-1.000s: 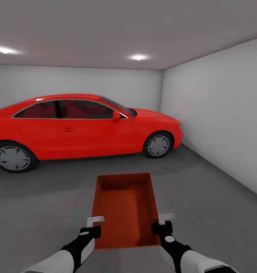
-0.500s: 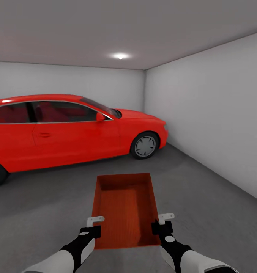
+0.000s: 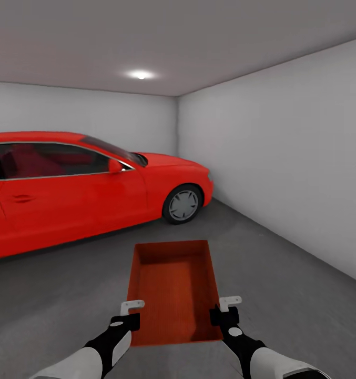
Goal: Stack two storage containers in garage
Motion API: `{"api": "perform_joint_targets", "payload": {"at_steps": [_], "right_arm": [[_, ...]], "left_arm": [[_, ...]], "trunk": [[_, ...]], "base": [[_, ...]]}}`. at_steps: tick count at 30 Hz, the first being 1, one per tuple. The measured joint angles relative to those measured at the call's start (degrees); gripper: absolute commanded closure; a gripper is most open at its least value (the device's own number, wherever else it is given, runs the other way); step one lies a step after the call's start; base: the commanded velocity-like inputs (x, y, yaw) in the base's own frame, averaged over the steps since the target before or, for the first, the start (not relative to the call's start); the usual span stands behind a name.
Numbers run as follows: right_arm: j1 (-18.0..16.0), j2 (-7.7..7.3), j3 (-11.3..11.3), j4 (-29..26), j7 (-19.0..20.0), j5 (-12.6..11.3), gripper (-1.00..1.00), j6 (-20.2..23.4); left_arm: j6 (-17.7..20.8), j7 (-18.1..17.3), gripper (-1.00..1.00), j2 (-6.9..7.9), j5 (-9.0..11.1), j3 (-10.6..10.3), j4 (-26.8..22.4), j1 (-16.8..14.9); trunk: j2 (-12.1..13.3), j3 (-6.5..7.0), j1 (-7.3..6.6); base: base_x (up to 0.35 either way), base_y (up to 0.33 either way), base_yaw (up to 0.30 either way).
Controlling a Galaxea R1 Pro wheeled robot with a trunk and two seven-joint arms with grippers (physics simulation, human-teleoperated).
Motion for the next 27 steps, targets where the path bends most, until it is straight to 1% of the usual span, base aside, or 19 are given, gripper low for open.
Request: {"api": "perform_joint_targets", "payload": {"at_steps": [27], "right_arm": [[0.0, 0.0, 0.0, 0.0, 0.0, 0.0, 1.0, 0.0]], "left_arm": [[0.0, 0.0, 1.0, -0.01, -0.01, 0.02, 0.0, 0.0]], "trunk": [[0.0, 0.0, 0.0]], "base": [[0.312, 0.188, -0.285]]}}
